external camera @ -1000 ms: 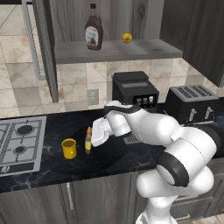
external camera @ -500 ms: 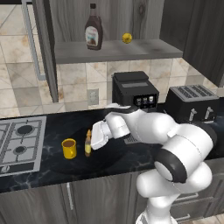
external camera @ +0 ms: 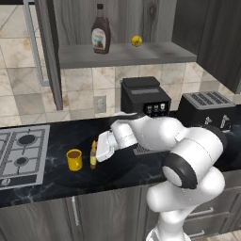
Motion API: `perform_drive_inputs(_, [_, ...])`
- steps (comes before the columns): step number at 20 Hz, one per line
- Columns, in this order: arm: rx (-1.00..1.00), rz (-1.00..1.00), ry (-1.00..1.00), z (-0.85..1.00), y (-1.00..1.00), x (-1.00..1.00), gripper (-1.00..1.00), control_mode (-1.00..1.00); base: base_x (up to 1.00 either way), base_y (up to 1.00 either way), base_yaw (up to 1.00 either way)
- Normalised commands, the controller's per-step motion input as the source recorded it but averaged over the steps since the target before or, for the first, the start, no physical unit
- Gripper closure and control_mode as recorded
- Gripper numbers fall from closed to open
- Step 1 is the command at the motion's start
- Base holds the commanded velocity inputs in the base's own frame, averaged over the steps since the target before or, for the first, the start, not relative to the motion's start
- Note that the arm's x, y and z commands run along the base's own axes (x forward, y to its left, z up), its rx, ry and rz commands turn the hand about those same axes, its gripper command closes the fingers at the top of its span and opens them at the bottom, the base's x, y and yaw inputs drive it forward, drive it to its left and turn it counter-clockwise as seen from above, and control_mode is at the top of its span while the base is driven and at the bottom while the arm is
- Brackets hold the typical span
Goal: Pick the syrup bottle and honey bottle from the cabinet and place them next to the mug.
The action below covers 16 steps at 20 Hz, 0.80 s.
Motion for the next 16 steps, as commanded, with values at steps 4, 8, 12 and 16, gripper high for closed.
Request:
perform_drive_inputs(4, [0.0, 0.0, 0.0, 0.0, 0.1, 0.44, 1.0, -1.0, 0.0, 0.0, 0.0])
perform_drive_inputs(8, [0.0, 0.0, 0.0, 0.0, 0.02, 0.3, 1.0, -1.0, 0.0, 0.0, 0.0])
perform_drive_inputs(12, [0.0, 0.0, 0.0, -0.09, 0.0, 0.09, 1.0, -1.0, 0.0, 0.0, 0.0])
perform_drive_inputs(16, [0.0, 0.0, 0.0, -0.21, 0.02, 0.0, 1.0, -1.0, 0.0, 0.0, 0.0])
